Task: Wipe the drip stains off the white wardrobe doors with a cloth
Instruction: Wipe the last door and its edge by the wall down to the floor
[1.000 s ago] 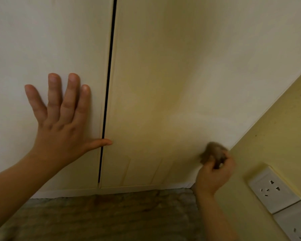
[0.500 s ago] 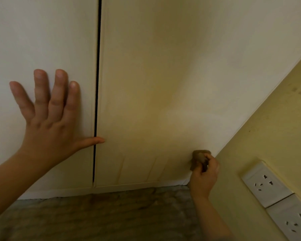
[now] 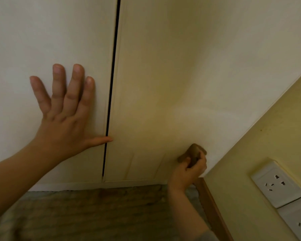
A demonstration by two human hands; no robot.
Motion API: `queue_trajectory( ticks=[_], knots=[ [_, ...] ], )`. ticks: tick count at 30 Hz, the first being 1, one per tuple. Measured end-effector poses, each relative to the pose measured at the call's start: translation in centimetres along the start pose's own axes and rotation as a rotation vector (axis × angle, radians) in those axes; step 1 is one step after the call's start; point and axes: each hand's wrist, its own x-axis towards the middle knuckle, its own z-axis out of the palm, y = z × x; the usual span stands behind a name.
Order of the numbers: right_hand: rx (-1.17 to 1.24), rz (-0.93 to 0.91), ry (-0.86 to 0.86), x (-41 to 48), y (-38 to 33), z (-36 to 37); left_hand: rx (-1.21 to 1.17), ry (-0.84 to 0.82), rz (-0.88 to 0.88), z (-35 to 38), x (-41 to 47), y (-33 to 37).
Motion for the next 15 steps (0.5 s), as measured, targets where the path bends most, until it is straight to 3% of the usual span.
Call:
queue_trajectory(
  ticks=[10,15],
  knots=[
    [0.115,-0.2,-0.33,-9.4,-2.3,1.5,0.068,-0.071,0.228,-2.3,-2.1,-3.2],
    [0.141,-0.324,-0.5,-12.5,-3.3,3.0,0.072,-0.091,0.237,-2.7,-2.9,-3.6]
  ],
)
